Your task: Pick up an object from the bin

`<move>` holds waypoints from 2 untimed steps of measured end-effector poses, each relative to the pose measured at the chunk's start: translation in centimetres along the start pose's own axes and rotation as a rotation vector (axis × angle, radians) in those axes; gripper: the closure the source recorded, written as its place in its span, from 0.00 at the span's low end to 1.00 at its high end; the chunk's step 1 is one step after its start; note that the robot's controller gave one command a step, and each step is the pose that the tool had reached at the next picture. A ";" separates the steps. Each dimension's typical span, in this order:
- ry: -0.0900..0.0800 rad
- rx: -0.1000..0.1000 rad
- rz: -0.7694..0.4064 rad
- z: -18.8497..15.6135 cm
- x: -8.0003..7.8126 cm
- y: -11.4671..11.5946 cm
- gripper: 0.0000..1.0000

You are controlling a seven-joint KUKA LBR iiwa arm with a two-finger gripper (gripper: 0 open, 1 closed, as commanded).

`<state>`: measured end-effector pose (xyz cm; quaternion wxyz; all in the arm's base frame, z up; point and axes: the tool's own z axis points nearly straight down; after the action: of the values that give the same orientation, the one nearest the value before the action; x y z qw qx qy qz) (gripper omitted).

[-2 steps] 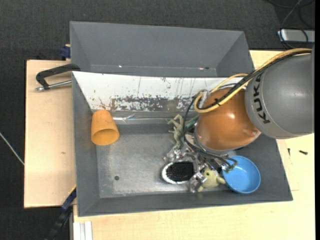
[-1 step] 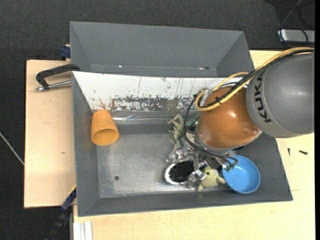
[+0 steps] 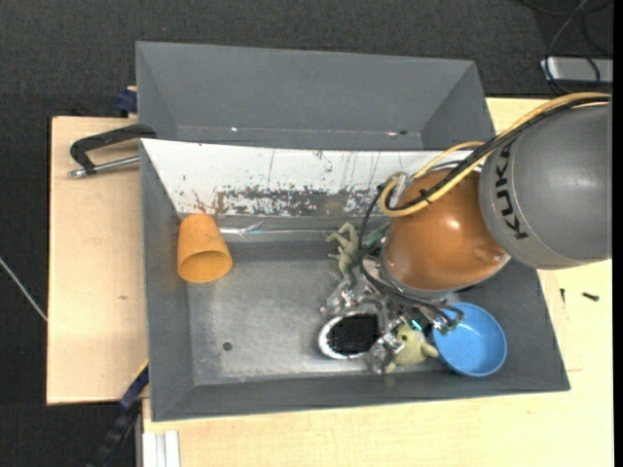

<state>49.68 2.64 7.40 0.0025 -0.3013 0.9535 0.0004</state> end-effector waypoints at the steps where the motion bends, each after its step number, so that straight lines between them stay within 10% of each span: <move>1: -0.003 0.000 0.000 -0.1 -0.1 0.0 1.00; 2: -0.005 0.003 -0.361 -13.2 -1.6 2.1 1.00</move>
Offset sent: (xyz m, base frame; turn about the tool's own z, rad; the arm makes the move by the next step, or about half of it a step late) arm 0.0000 0.0000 0.0000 0.0000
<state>49.69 5.23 20.65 0.0054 -0.4677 0.8839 -0.0008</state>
